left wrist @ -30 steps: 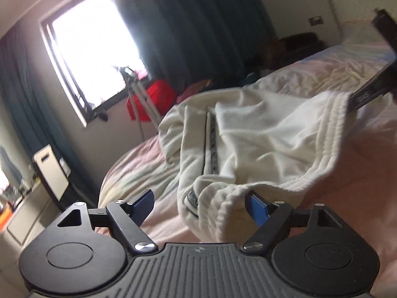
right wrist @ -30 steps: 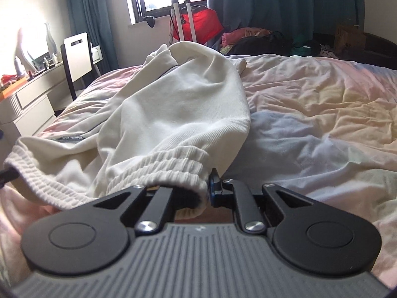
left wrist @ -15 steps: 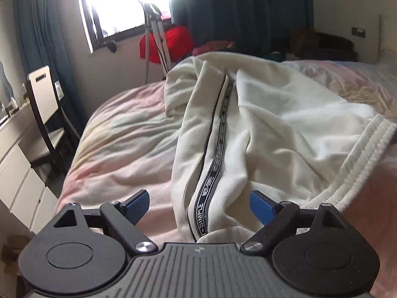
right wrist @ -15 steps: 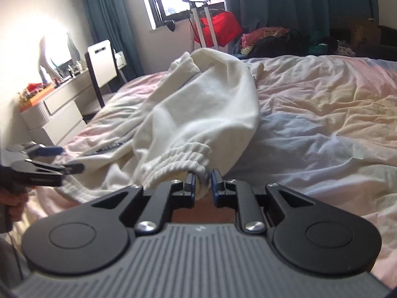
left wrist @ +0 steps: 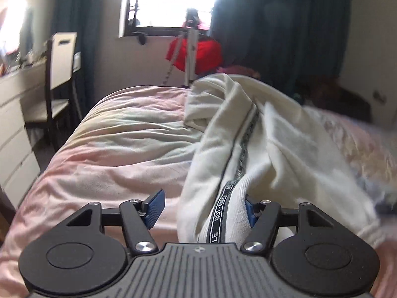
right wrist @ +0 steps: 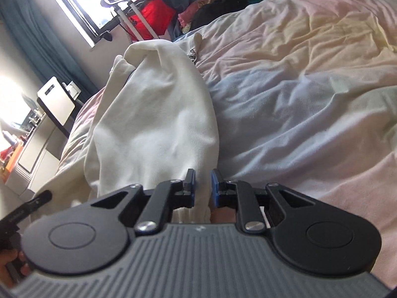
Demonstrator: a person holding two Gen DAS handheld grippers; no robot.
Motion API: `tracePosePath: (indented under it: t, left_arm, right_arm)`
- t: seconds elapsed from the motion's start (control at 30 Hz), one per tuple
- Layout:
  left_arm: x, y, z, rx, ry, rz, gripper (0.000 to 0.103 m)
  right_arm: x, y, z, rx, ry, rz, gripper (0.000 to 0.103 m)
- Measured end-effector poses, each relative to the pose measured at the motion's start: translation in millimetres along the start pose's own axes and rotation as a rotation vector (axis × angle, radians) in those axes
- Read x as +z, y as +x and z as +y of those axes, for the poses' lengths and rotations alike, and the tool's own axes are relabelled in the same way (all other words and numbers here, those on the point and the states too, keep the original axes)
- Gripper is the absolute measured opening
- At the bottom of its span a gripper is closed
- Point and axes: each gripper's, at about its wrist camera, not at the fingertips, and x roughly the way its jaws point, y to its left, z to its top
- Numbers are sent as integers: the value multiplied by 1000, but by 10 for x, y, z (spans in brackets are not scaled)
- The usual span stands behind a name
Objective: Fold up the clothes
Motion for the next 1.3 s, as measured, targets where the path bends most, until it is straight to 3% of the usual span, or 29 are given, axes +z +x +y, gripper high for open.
tracePosePath:
  t: [0.07, 0.13, 0.2, 0.23, 0.5, 0.7, 0.77, 0.9, 1.0, 1.1, 1.17, 1.23, 1.3]
  left_arm:
    - [54, 34, 271, 23, -158, 33, 73]
    - [11, 138, 490, 60, -237, 116, 73]
    - [-20, 147, 566, 52, -208, 124, 73]
    - [-24, 131, 575, 44, -198, 120, 74]
    - [-60, -53, 587, -99, -292, 162, 72]
    - [-238, -161, 568, -289, -440, 304, 73]
    - [-245, -181, 490, -294, -425, 310, 68]
    - [-238, -167, 318, -262, -340, 317, 57]
    - [-263, -144, 241, -207, -280, 330, 40]
    - [-260, -137, 231, -189, -263, 318, 31]
    - [-226, -186, 230, -173, -269, 268, 21]
    - [-143, -249, 226, -145, -279, 192, 18]
    - [-16, -286, 244, -119, -299, 122, 17]
  right_arm:
    - [8, 34, -25, 20, 34, -4, 21]
    - [-1, 41, -14, 34, 44, -8, 45]
    - [-16, 43, 6, 44, 48, -13, 61]
    - [-14, 53, 11, 51, 49, -7, 62]
    - [-93, 233, -95, 95, 141, 87, 62]
    - [-208, 462, -168, 172, 207, 177, 61]
    - [-210, 486, -118, 204, 186, 188, 59]
    - [-232, 393, 64, 371, 164, 192, 51]
    - [-233, 389, 123, 311, 109, 187, 46]
    - [-249, 401, 39, 293, 150, 184, 39]
    - [-244, 365, 74, 288, 144, 172, 36]
    - [-281, 298, 173, 303, 151, 161, 25]
    - [-342, 236, 310, 329, 166, 168, 23]
